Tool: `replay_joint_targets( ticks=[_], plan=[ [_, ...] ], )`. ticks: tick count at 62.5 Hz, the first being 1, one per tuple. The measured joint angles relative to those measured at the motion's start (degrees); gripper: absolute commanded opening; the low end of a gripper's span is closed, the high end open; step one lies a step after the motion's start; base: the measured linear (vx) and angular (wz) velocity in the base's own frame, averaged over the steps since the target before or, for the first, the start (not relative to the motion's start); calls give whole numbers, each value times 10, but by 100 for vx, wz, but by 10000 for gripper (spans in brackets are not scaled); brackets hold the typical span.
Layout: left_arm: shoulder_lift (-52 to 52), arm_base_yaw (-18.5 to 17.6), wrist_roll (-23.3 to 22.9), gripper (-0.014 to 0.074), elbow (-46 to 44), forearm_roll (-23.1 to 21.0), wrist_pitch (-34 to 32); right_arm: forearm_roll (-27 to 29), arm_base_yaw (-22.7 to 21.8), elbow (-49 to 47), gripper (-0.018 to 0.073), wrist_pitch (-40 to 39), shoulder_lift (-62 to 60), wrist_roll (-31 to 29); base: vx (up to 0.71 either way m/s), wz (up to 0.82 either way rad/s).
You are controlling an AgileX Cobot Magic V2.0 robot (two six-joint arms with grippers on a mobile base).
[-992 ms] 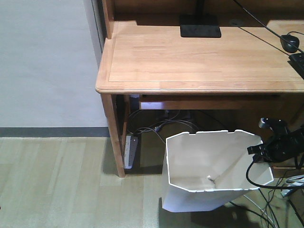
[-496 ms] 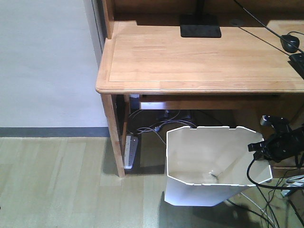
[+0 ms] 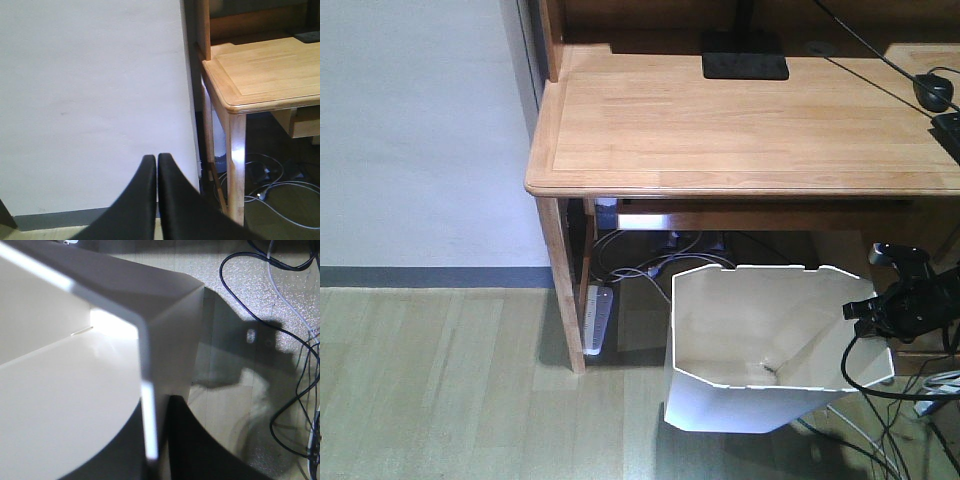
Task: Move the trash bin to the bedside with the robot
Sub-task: 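Close the right gripper on the bin rim and lift it slightly, then hold the bin in the right gripper while turning away from the desk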
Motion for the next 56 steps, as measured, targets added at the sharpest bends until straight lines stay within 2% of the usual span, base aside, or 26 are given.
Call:
replay_joint_targets(
  ticks=[23, 56],
  plan=[
    [0, 0, 0, -6, 0, 0, 0, -1, -2, 0, -6, -8, 0, 0, -4, 22],
    [0, 0, 0, -6, 0, 0, 0, 0, 0, 0, -6, 5, 0, 0, -5, 60]
  ],
)
